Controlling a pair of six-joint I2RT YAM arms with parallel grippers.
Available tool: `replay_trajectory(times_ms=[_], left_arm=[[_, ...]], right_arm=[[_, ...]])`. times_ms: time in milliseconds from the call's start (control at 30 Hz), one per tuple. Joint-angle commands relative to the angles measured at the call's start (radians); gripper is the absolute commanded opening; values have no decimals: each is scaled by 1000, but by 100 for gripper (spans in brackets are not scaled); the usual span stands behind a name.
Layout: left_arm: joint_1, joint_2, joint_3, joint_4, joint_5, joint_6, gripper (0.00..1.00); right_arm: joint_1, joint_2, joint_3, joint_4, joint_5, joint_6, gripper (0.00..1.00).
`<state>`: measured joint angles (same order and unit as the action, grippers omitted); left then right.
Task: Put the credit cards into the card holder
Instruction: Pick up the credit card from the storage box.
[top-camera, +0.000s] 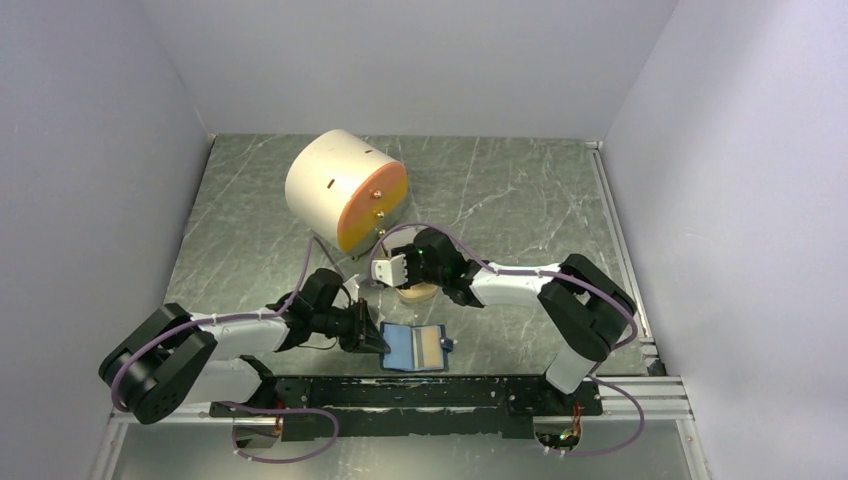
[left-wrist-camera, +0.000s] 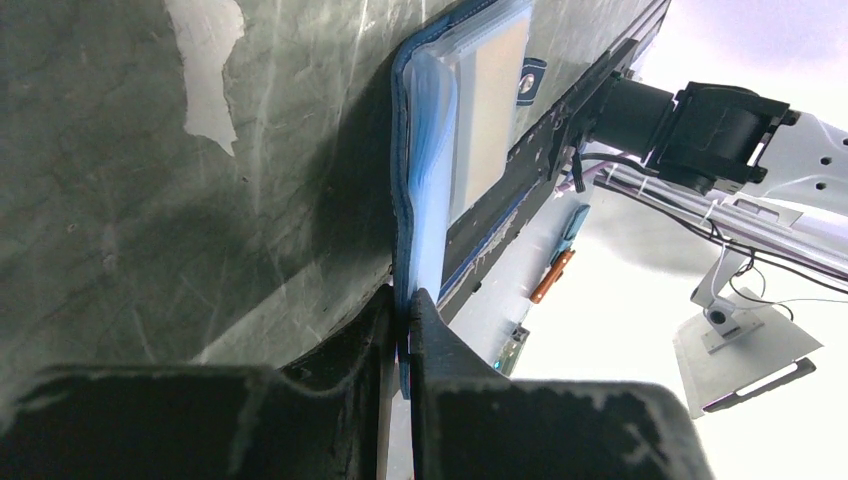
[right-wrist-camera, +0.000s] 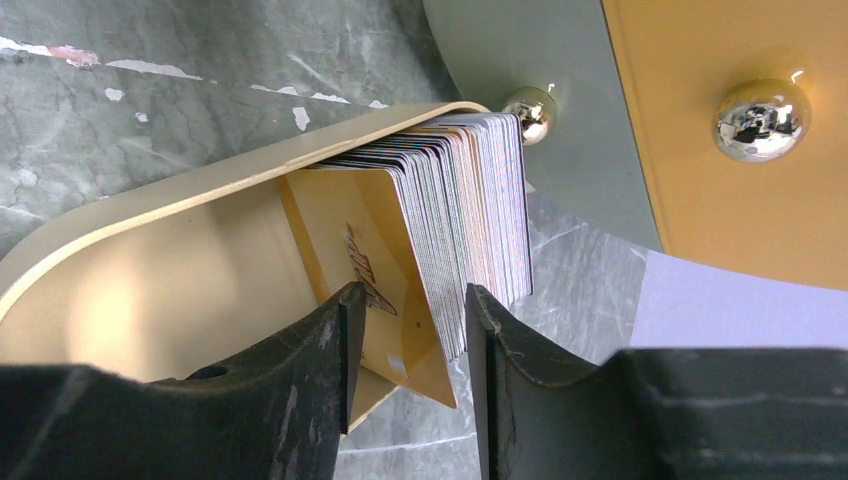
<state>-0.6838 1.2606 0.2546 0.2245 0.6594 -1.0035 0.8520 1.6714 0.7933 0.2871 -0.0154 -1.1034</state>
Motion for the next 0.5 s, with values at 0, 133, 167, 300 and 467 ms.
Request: replay_trajectory(times_ms=[0,133,167,300,467], left_arm=[[6,14,-17,44,29,-3,12],[5,15,-14,36,28,0,12],[5,12,-14,32,26,0,12],[5,5,-15,35,25,-4,12],[4,-9,-10,10,18,1,12]], right_arm=[[-12,-30,49,2,-7,-9,43],[-14,-40,55,-27,-7,-15,35],[-14,-46,54,-33,-9,-14,33],[-18,-63,52,-47,-24,-10,28],[-19,-78,62,-89,-63,1,15]])
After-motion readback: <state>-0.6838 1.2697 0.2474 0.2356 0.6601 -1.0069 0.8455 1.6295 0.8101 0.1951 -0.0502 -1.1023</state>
